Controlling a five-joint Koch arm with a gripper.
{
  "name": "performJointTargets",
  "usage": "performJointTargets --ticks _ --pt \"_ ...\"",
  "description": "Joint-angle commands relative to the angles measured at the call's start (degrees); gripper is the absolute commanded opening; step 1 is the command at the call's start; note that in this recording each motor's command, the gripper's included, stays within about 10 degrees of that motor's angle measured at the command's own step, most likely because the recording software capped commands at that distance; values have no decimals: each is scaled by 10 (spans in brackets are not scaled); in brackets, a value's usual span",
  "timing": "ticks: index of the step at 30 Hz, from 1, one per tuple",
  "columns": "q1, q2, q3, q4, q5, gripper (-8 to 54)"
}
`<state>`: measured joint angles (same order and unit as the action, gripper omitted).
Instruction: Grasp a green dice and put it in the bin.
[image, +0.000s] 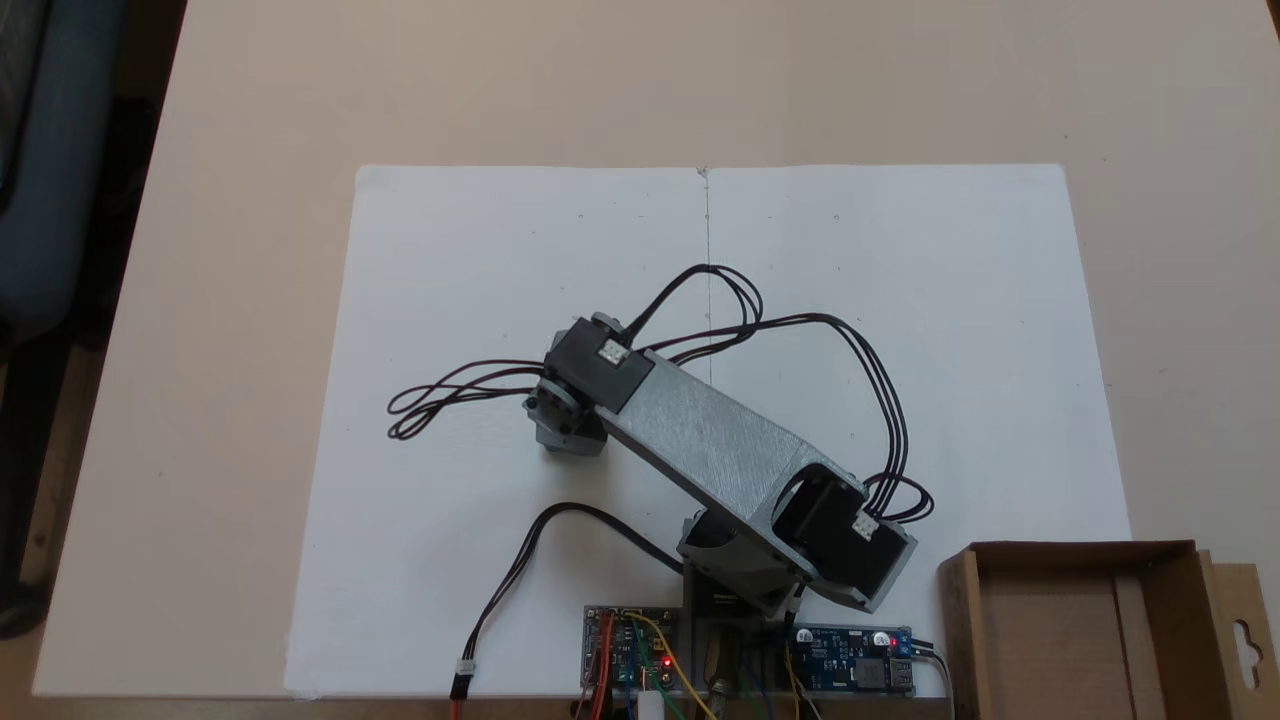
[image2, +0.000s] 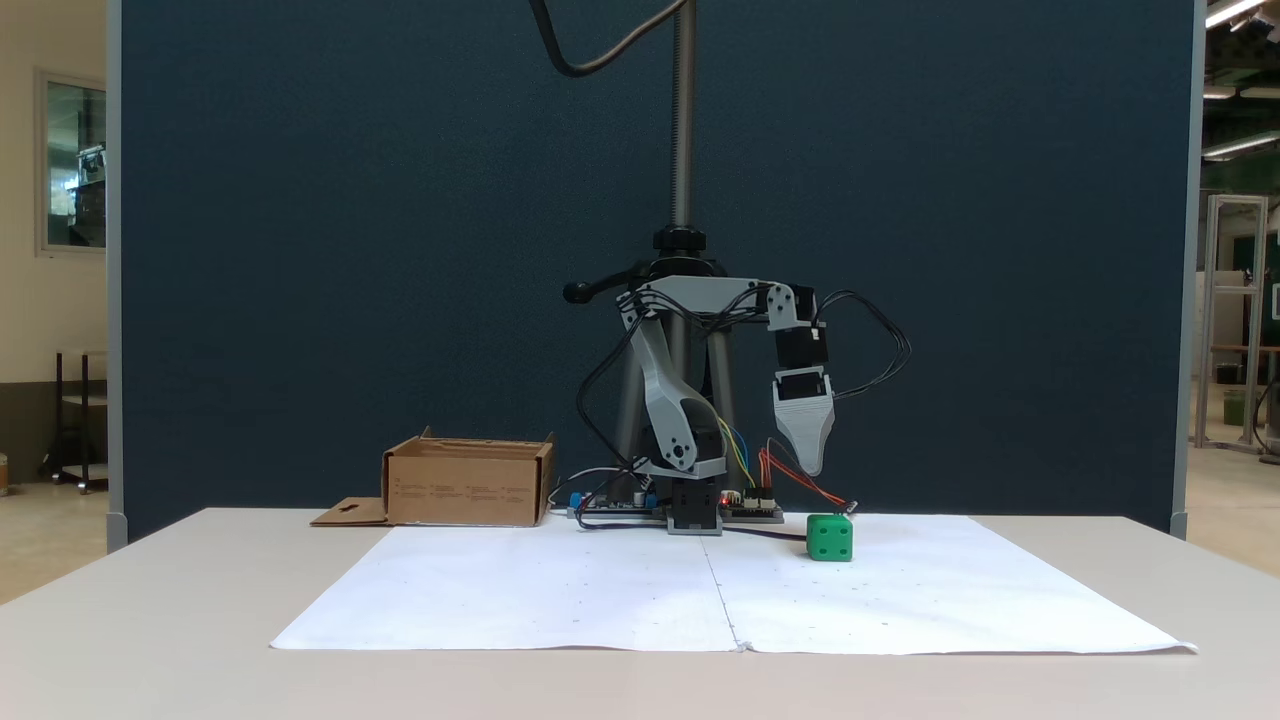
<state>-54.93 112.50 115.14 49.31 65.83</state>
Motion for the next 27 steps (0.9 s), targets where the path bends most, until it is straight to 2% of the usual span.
performJointTargets --ticks 1,27 --pt "-8 4 -15 -13 40 407" --pt "-55 -44 6 -27 -3 406"
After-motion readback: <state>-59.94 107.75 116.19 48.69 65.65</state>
